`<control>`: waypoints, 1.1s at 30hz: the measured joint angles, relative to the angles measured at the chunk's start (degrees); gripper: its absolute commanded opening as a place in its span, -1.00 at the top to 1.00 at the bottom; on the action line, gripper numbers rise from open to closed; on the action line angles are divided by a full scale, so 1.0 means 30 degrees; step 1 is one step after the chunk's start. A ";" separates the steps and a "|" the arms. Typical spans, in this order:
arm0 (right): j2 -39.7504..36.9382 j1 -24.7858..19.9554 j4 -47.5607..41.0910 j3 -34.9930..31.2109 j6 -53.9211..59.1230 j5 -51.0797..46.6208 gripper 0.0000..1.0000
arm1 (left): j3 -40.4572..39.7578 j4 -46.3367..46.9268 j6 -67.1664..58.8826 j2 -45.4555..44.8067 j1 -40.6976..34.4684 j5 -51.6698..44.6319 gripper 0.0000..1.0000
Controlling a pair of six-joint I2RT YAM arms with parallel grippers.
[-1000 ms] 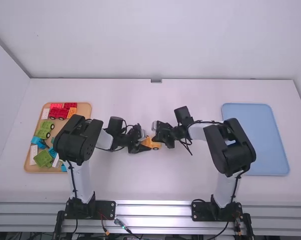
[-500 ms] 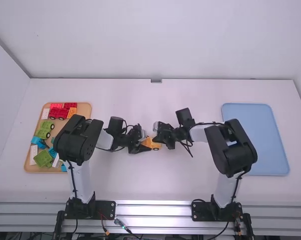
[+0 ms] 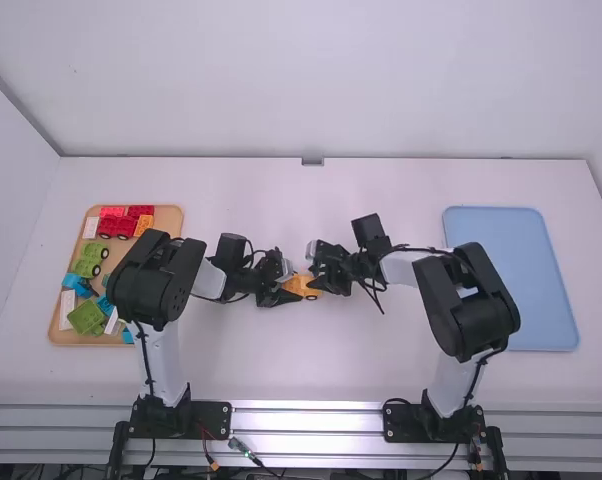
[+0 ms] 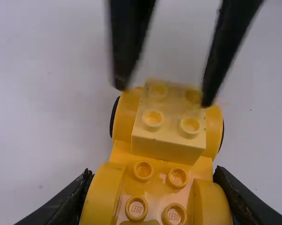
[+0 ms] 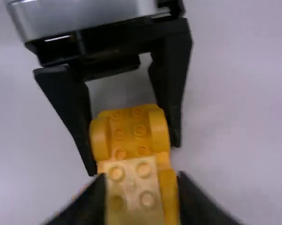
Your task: Assemble lego blocks to make yellow taxi
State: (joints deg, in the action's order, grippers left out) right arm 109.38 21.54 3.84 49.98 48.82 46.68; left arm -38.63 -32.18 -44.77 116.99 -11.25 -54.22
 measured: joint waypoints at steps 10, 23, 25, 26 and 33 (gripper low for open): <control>-0.4211 -0.0590 -0.4029 0.0969 -0.3220 -0.5195 -0.98 | 0.0000 0.0226 -0.0036 0.0000 -0.0007 -0.0364 -0.98; -0.4532 -0.0590 -0.5209 0.0969 -0.4692 -0.8524 -0.98 | -0.0051 0.2368 -0.0277 -0.1115 -0.0007 0.0816 -0.98; -0.4539 -0.0590 -0.5246 0.0969 -0.4707 -0.8575 -0.98 | -0.0044 0.2958 -0.0255 -0.1494 -0.0007 0.1282 -0.98; -0.4539 -0.0590 -0.5297 0.0969 -0.4743 -0.8655 -0.98 | -0.0029 0.3767 -0.0131 -0.2047 0.0000 0.2018 -0.98; -0.4539 -0.0597 -0.5319 0.0969 -0.4794 -0.8692 -0.98 | 0.0109 0.7810 0.0080 -0.5705 0.0801 0.4925 -0.98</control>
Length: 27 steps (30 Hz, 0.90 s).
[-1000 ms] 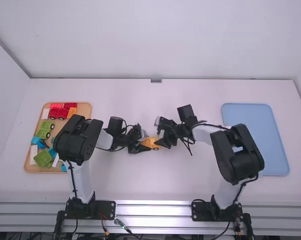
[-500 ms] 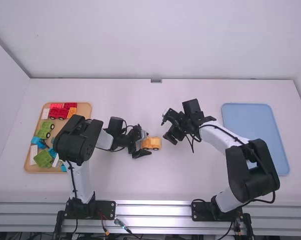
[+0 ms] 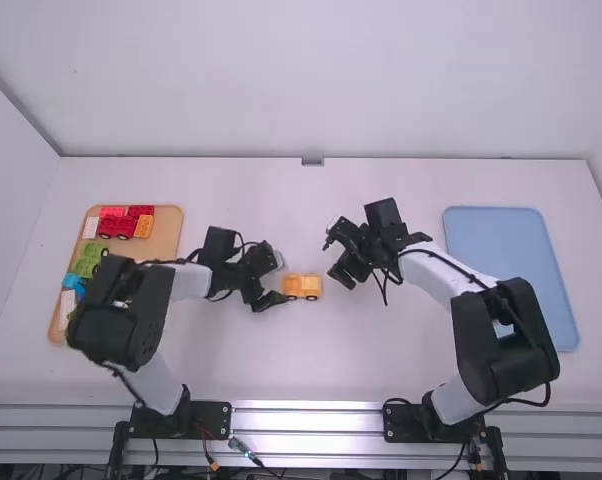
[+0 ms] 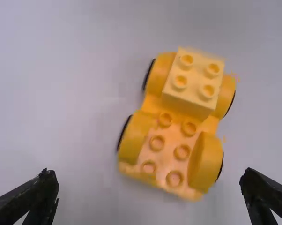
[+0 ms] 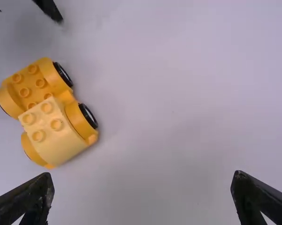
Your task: Assemble lego blocks to make yellow taxi
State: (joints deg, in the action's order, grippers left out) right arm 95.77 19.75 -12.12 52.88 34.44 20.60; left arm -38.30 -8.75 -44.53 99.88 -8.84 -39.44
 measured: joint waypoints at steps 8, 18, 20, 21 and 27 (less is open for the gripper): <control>0.0000 0.0000 0.0350 0.0000 0.0007 0.0000 -0.98 | -0.0554 0.7927 0.0525 -0.4925 0.1297 0.4116 -0.98; 0.0000 0.0000 0.0998 0.0000 0.0007 0.0000 -0.97 | -0.0648 0.6324 0.8881 -0.9530 0.1552 1.2225 -0.98; 0.0007 0.0000 0.1005 0.0000 -0.0015 -0.0073 -0.97 | -0.0685 0.6251 1.1723 -0.9981 0.2004 1.4280 -0.98; 0.0000 0.0007 0.1013 0.0000 0.0044 -0.0204 -0.98 | -0.0714 0.6346 1.3136 -1.0127 0.2419 1.5030 -0.98; 0.0000 0.0007 0.1195 0.0000 0.0080 -0.1093 -0.98 | -0.1996 0.8291 1.7726 -0.9610 0.6266 1.4848 -0.98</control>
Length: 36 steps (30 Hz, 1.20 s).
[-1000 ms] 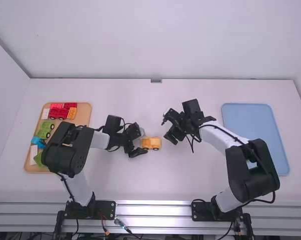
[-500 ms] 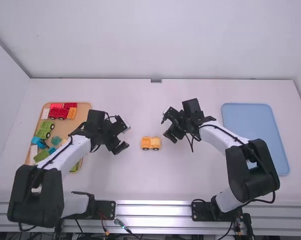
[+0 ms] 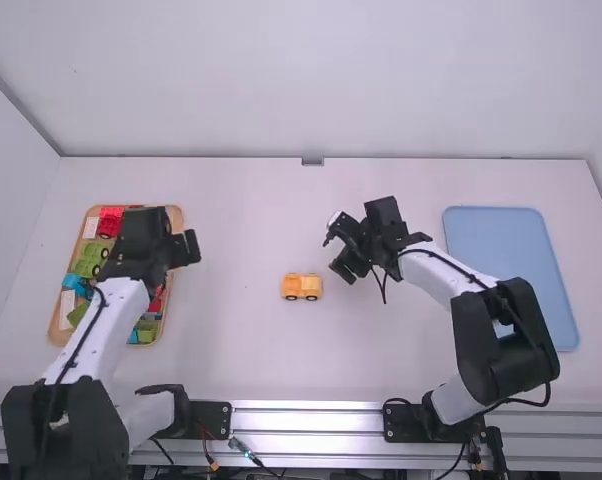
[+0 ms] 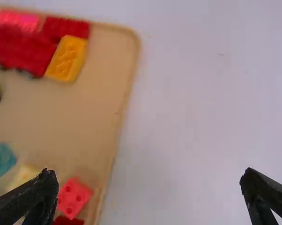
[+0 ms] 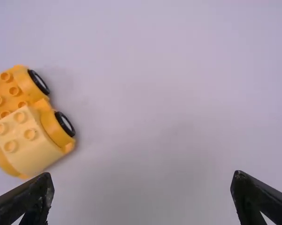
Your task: Assemble lego blocks to make yellow taxi
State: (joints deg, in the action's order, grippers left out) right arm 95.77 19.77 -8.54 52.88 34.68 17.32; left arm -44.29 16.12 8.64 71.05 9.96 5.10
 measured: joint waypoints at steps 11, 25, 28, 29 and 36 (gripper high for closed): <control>0.0000 0.0000 0.0903 0.0000 -0.0080 -0.0342 -0.98 | -0.7978 0.6958 0.5122 0.8269 0.5719 -0.1712 -0.98; 0.0000 -0.0007 0.0816 0.0000 -0.0801 -0.0357 -0.98 | -1.2808 1.0207 0.9471 1.4032 0.5661 -0.0831 -0.74; 0.0007 0.0000 0.0852 0.0000 -0.0787 -0.0364 -0.98 | -1.2145 0.9806 0.9857 1.4032 0.5661 -0.0765 -0.72; 0.0000 0.0000 0.0845 0.0000 -0.0787 -0.0386 -0.98 | -1.1941 0.9726 0.9974 1.4032 0.5661 -0.0758 -0.71; 0.0007 -0.0007 0.0918 0.0000 -0.0831 -0.0707 -0.98 | -1.0331 0.8969 1.1307 1.4032 0.5639 -0.0262 -0.68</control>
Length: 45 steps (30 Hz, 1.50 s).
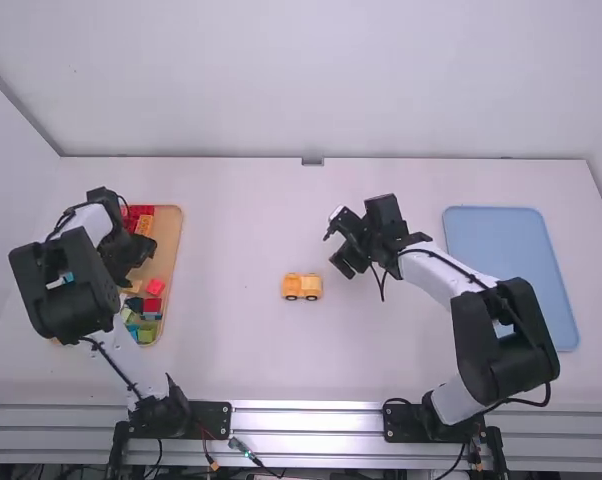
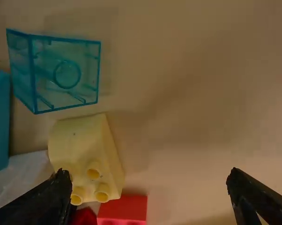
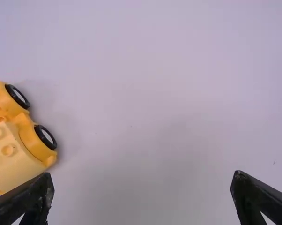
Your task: Assemble lego blocks to make yellow taxi
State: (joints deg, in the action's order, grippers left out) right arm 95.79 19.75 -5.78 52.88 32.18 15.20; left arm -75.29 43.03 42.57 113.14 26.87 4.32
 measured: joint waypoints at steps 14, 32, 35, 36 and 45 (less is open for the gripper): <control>0.0000 0.0000 0.0211 0.0000 -0.0109 -0.0080 -0.97 | 0.1209 -0.0896 0.0678 -0.0801 -0.0066 0.0459 -0.71; -0.0007 0.0007 -0.0117 0.0000 -0.0211 -0.0131 -0.97 | 0.3308 -0.2929 0.0903 -0.3111 -0.0066 0.0641 -0.75; -0.0007 0.0000 -0.0131 0.0000 -0.0204 -0.0124 -0.97 | 0.4080 -0.3038 0.0903 -0.3111 -0.0066 0.0641 -0.74; -0.0007 0.0000 -0.0124 0.0000 -0.0233 -0.0124 -0.98 | 0.4233 -0.2754 0.0903 -0.3111 -0.0066 0.0641 -0.74; -0.0007 0.0007 -0.0160 0.0000 -0.0182 -0.0124 -0.98 | 0.4226 -0.2827 0.0911 -0.3111 -0.0066 0.0801 -0.74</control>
State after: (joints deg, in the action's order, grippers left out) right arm 95.77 19.77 -6.26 52.88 31.64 14.83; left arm -62.61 34.54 45.30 103.81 26.68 6.72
